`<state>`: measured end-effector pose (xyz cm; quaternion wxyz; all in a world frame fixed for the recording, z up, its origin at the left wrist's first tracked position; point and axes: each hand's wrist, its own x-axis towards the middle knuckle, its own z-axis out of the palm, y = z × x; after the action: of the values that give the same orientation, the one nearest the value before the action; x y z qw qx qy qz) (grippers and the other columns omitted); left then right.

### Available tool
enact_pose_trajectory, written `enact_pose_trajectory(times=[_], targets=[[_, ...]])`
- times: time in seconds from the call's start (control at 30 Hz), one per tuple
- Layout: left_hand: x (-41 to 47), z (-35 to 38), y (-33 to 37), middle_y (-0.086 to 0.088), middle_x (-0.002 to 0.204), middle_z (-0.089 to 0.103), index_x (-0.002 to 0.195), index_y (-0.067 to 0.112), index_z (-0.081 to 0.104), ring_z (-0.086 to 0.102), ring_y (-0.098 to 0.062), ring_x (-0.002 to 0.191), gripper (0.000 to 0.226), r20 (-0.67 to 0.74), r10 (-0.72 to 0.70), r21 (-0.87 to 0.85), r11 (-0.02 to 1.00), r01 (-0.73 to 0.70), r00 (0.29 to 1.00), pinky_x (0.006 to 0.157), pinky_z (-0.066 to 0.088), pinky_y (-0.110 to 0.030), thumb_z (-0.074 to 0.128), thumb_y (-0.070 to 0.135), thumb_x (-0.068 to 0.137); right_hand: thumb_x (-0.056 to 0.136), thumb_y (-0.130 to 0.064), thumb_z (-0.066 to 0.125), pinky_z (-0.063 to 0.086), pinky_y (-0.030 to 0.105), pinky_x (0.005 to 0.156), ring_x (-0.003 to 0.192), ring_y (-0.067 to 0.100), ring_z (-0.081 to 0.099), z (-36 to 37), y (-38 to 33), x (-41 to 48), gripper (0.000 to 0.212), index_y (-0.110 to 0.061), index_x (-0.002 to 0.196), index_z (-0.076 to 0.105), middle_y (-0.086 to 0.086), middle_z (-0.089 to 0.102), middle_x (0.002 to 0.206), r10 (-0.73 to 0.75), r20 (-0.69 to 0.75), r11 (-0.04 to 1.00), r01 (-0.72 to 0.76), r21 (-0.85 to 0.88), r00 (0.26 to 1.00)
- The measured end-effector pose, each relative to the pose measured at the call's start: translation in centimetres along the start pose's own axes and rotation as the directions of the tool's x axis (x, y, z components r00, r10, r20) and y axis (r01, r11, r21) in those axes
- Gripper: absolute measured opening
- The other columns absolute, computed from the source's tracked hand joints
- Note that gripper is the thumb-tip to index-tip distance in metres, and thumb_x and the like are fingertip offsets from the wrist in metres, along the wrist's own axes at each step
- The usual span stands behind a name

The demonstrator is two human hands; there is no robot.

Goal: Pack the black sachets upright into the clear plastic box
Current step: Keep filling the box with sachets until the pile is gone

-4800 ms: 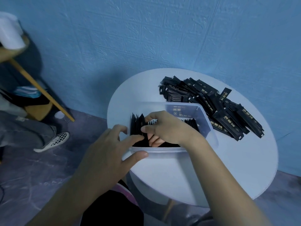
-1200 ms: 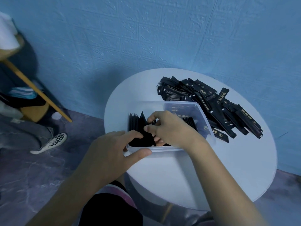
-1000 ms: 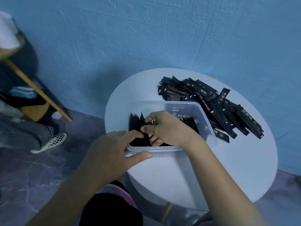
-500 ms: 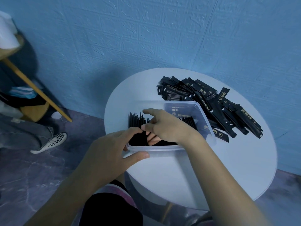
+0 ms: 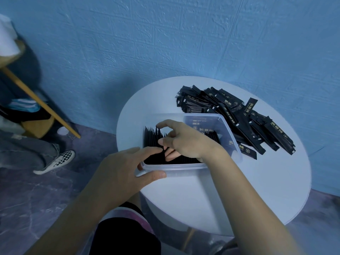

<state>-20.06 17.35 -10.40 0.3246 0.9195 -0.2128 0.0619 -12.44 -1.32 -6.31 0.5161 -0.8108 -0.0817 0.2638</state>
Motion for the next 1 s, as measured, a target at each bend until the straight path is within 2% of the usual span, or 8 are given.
enact_pose_trajectory(times=[0.17, 0.27, 0.37, 0.47, 0.57, 0.73, 0.87, 1.0], targets=[[0.4, -0.5, 0.1, 0.004, 0.093, 0.073, 0.127, 0.037, 0.065, 0.061, -0.011, 0.082, 0.073, 0.049, -0.072, -0.001, 0.997, 0.072, 0.996, 0.079, 0.040, 0.000, 0.047, 0.078, 0.069, 0.101, 0.000, 0.053, 0.062, 0.028, 0.072, 0.071, 0.019, 0.071, -0.3, 0.3, -0.3, 0.056, -0.015, 0.151, 0.036, 0.017, 0.061, 0.101, -0.012, 0.031, 0.999, 0.011, 0.030, 0.999], [0.5, -1.2, 0.6, 0.021, 0.082, 0.062, 0.133, 0.050, 0.056, 0.057, 0.004, 0.084, 0.075, 0.102, -0.090, 0.072, 0.994, 0.083, 0.991, 0.068, 0.040, -0.004, 0.040, 0.086, 0.068, 0.097, 0.004, 0.057, 0.062, 0.026, 0.074, 0.072, 0.019, 0.070, -0.5, 0.5, -0.4, 0.062, -0.010, 0.153, 0.033, 0.013, 0.061, 0.103, 0.005, 0.022, 0.998, -0.007, 0.066, 1.000], [0.7, -2.0, 0.7, 0.030, 0.072, 0.048, 0.133, 0.059, 0.049, 0.048, 0.023, 0.091, 0.077, 0.140, -0.082, 0.077, 0.994, 0.072, 0.987, 0.062, 0.037, -0.008, 0.033, 0.092, 0.065, 0.096, 0.004, 0.060, 0.061, 0.024, 0.073, 0.073, 0.020, 0.070, -0.5, 0.4, -0.3, 0.055, -0.005, 0.147, 0.043, 0.009, 0.062, 0.097, 0.012, 0.003, 0.999, -0.012, 0.047, 1.000], [1.0, -2.6, 1.0, 0.032, 0.069, 0.053, 0.133, 0.065, 0.045, 0.046, 0.025, 0.088, 0.081, 0.170, -0.067, 0.121, 0.992, 0.047, 0.983, 0.058, 0.030, -0.012, 0.026, 0.098, 0.062, 0.097, 0.005, 0.058, 0.061, 0.023, 0.072, 0.070, 0.020, 0.071, -0.4, 0.4, -0.5, 0.046, -0.003, 0.141, 0.050, 0.009, 0.062, 0.094, 0.013, -0.002, 0.999, -0.013, 0.038, 1.000], [1.3, -2.9, 1.0, 0.053, 0.076, 0.047, 0.135, 0.066, 0.043, 0.046, 0.027, 0.082, 0.084, 0.212, -0.075, 0.121, 0.991, 0.050, 0.974, 0.058, 0.029, -0.012, 0.027, 0.101, 0.061, 0.098, 0.009, 0.051, 0.061, 0.022, 0.070, 0.068, 0.020, 0.071, -0.6, 0.4, -0.7, 0.044, -0.002, 0.141, 0.050, 0.011, 0.061, 0.093, 0.008, 0.004, 0.998, -0.008, 0.056, 1.000], [1.7, -2.4, 0.6, 0.028, 0.113, 0.064, 0.134, 0.066, 0.042, 0.053, 0.012, 0.077, 0.090, 0.226, -0.111, 0.166, 0.983, 0.074, 0.968, 0.069, 0.035, -0.010, 0.023, 0.104, 0.055, 0.099, 0.011, 0.046, 0.060, 0.020, 0.069, 0.067, 0.018, 0.071, -1.0, 0.5, -1.2, 0.045, 0.000, 0.143, 0.046, 0.011, 0.063, 0.087, 0.008, 0.019, 0.996, -0.009, 0.084, 1.000], [1.5, -2.0, 1.0, 0.031, 0.085, 0.056, 0.130, 0.058, 0.051, 0.054, 0.015, 0.084, 0.089, 0.200, -0.112, 0.176, 0.981, 0.077, 0.973, 0.066, 0.033, -0.009, 0.023, 0.101, 0.057, 0.102, 0.005, 0.044, 0.061, 0.023, 0.072, 0.075, 0.019, 0.070, -1.3, 0.6, -1.9, 0.041, -0.003, 0.143, 0.048, 0.010, 0.064, 0.090, -0.017, 0.004, 1.000, 0.017, 0.014, 1.000], [1.3, -1.8, 1.1, 0.032, 0.074, 0.051, 0.126, 0.057, 0.055, 0.049, 0.021, 0.090, 0.084, 0.139, -0.098, 0.155, 0.985, 0.077, 0.985, 0.062, 0.031, -0.009, 0.024, 0.100, 0.061, 0.104, -0.001, 0.044, 0.061, 0.025, 0.071, 0.076, 0.017, 0.067, -3.5, 1.0, -3.9, 0.035, -0.008, 0.136, 0.055, 0.008, 0.065, 0.091, -0.089, -0.154, 0.996, 0.088, -0.018, 0.984]])
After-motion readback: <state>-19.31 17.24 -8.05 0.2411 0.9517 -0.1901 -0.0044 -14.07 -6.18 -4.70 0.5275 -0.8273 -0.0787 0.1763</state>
